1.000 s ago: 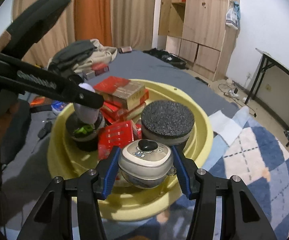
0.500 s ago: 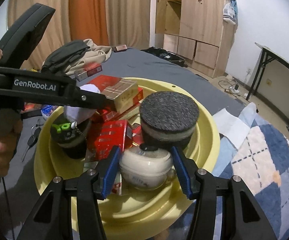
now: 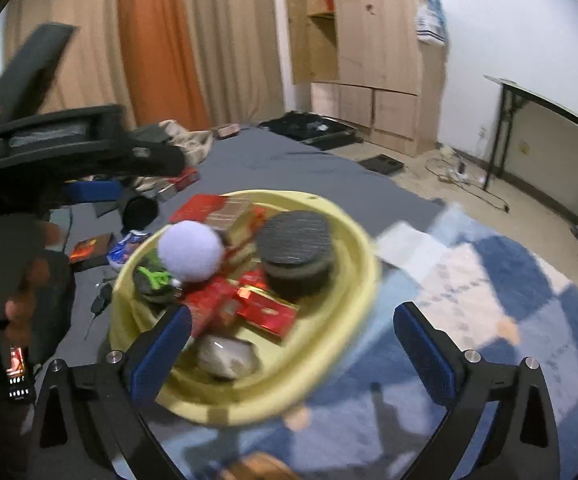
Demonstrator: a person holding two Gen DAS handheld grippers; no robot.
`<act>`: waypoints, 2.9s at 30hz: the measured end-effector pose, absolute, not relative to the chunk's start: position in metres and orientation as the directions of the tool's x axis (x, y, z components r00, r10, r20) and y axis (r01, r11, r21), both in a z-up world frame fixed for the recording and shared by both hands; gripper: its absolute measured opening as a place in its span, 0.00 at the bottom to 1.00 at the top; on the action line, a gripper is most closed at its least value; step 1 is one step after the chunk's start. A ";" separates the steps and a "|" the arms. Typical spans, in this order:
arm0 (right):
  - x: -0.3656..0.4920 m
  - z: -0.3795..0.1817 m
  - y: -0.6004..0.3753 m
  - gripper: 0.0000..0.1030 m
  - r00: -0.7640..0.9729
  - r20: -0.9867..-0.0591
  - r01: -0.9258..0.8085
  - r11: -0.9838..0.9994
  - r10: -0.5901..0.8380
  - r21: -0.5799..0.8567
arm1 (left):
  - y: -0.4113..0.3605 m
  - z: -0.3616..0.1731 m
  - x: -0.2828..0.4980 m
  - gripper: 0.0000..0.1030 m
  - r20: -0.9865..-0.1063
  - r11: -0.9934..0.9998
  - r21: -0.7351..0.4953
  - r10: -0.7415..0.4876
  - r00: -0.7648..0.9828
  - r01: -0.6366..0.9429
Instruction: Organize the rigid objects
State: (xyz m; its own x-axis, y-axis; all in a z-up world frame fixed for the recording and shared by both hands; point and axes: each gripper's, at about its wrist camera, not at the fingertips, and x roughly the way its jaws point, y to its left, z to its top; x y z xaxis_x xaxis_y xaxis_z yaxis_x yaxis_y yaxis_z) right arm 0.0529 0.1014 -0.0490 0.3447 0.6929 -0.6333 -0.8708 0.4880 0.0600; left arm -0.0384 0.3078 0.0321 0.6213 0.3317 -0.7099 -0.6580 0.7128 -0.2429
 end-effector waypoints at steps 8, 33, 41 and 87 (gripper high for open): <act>0.089 -0.027 0.016 1.00 0.497 -0.657 -0.801 0.591 0.566 -0.096 | 0.214 0.032 -0.049 1.00 -0.783 0.633 -0.150 0.394 0.482 -0.760; 0.089 -0.119 0.056 1.00 0.366 -0.788 -0.897 0.414 0.494 -0.156 | 0.172 -0.124 -0.056 1.00 -0.833 0.472 -0.027 0.476 0.281 -0.881; 0.095 -0.125 0.054 1.00 0.365 -0.785 -0.893 0.427 0.500 -0.144 | 0.164 -0.130 -0.054 1.00 -0.779 0.468 0.005 0.556 0.290 -0.884; 0.096 -0.127 0.054 1.00 0.358 -0.784 -0.892 0.433 0.507 -0.128 | 0.166 -0.130 -0.055 1.00 -0.781 0.469 -0.018 0.545 0.305 -0.883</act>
